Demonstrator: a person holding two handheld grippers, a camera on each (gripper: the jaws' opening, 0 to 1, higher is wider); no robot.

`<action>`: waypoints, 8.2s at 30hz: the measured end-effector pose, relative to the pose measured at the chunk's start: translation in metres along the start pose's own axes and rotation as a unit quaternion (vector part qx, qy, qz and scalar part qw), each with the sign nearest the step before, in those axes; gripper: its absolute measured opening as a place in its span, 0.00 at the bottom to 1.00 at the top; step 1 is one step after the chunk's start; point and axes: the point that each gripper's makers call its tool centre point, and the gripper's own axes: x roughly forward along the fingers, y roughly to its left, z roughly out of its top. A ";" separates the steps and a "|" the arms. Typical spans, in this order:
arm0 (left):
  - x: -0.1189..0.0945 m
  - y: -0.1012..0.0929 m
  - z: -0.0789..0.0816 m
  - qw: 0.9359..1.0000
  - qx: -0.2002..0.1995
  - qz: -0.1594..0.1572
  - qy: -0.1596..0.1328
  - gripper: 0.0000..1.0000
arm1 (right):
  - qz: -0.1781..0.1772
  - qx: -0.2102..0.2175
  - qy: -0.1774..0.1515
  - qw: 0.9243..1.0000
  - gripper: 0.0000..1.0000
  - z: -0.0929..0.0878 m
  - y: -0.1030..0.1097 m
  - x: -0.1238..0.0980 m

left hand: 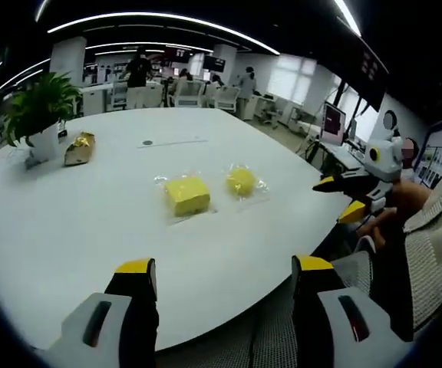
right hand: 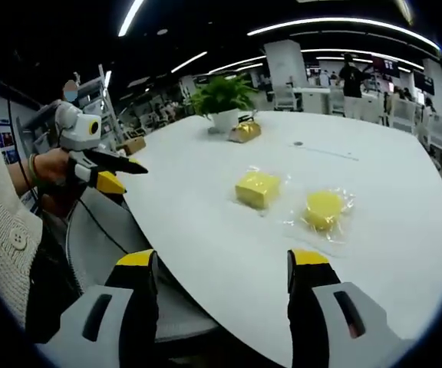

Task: Compare the silicone blocks by pressing each to a similar depth, holding the contact briefly, and releasing to observe deformation and rebound differences across the visible hardness samples.

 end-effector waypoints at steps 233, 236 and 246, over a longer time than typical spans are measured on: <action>0.044 -0.148 0.132 0.916 0.134 -0.375 0.060 0.00 | 0.228 -0.211 0.098 0.946 0.25 0.055 0.028 0.044; 0.043 -0.148 0.130 0.915 0.135 -0.376 0.060 0.00 | 0.219 -0.221 0.095 0.945 0.22 0.055 0.026 0.044; 0.042 -0.150 0.128 0.914 0.138 -0.377 0.061 0.00 | 0.200 -0.250 0.085 0.943 0.14 0.055 0.027 0.043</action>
